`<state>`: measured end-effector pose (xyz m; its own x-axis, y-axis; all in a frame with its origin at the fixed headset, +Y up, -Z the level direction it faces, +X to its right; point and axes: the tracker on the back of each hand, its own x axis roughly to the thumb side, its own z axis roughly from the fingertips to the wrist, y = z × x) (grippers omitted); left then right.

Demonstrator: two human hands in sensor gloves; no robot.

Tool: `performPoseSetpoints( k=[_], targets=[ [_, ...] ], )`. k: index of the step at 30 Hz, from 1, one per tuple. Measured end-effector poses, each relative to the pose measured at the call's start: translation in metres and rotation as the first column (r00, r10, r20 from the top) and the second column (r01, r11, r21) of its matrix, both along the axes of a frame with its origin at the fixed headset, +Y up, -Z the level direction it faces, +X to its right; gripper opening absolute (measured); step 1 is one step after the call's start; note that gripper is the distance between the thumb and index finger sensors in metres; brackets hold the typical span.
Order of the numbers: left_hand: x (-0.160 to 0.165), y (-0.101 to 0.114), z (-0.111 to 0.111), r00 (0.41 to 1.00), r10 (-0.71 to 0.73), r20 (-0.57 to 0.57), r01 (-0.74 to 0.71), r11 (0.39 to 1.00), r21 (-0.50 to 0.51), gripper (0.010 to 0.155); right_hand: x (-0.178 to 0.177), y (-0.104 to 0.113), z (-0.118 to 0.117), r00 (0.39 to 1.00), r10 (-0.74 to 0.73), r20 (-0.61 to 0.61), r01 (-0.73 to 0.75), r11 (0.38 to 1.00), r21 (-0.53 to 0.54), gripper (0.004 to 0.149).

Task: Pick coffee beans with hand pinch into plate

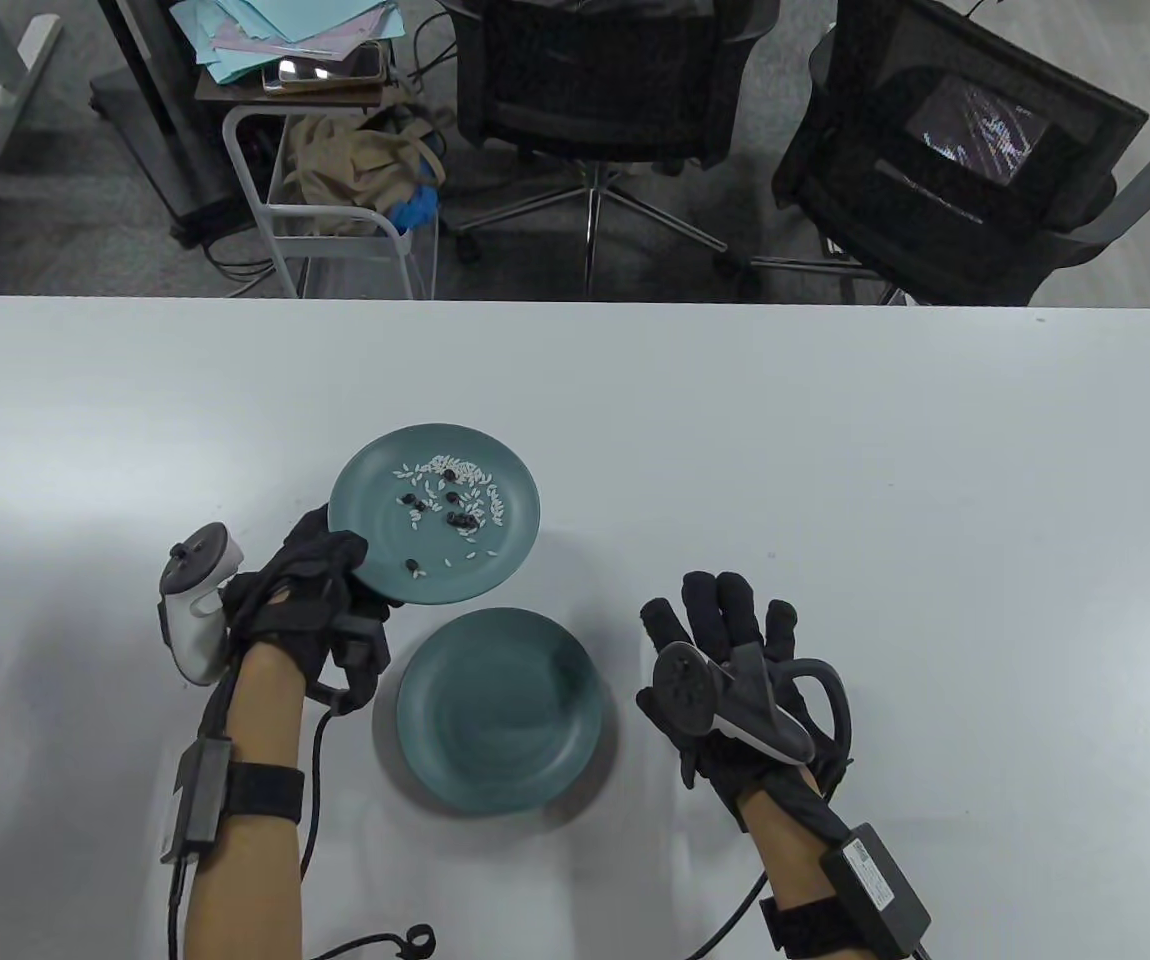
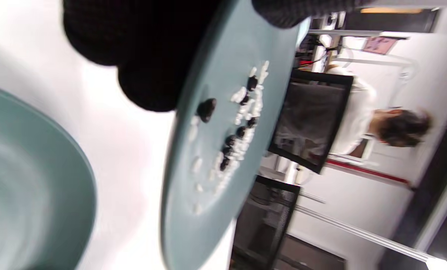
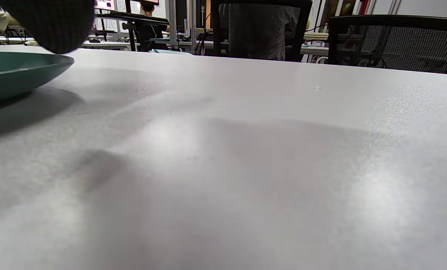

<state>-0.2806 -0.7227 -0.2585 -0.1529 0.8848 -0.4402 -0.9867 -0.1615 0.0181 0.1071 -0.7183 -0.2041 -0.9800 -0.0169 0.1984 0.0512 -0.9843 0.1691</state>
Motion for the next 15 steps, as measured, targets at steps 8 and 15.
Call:
performPoseSetpoints(
  k=[8,15],
  targets=[
    [-0.009,0.017,0.053,0.973,0.217,-0.075,-0.202,0.965,0.165,0.064,-0.007,-0.002,0.004,1.000,0.009,-0.025,-0.009,1.000,-0.002,0.076],
    [-0.013,0.002,0.082,0.948,0.309,-0.072,-0.285,0.929,0.237,0.065,-0.014,0.001,0.008,0.998,-0.009,-0.069,0.012,0.999,0.036,0.075]
  ],
)
